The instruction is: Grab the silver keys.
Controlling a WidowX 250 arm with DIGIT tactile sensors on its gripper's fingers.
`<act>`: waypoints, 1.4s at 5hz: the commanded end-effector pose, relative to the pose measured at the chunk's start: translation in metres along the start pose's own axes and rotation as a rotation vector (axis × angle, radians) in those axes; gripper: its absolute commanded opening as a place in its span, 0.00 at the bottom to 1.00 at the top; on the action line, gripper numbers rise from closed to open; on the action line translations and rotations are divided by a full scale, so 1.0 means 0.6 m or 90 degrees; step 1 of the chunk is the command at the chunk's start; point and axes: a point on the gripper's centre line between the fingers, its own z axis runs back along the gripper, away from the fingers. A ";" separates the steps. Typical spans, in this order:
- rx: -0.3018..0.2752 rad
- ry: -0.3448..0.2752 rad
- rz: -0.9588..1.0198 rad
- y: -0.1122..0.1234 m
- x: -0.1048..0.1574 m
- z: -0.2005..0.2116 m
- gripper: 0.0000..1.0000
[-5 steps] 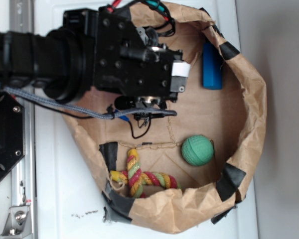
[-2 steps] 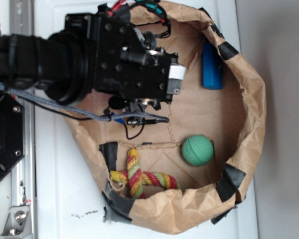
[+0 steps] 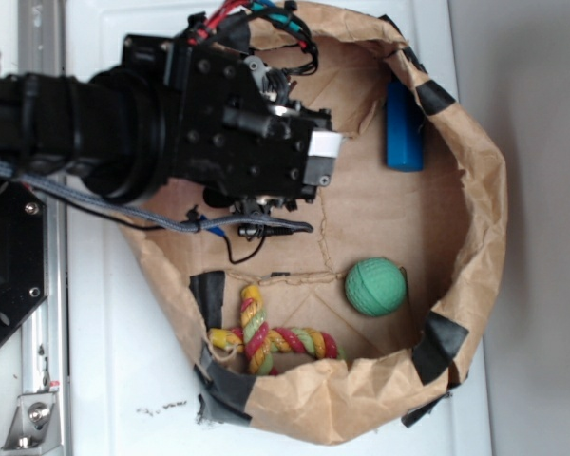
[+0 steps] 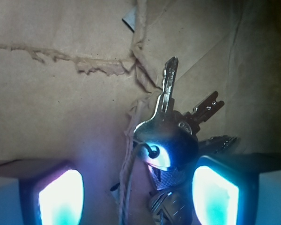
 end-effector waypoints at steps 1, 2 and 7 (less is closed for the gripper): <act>-0.016 -0.003 0.022 0.003 0.008 0.008 0.00; -0.014 -0.005 0.024 0.002 0.009 0.008 0.00; -0.022 -0.014 0.083 0.007 0.024 0.070 0.00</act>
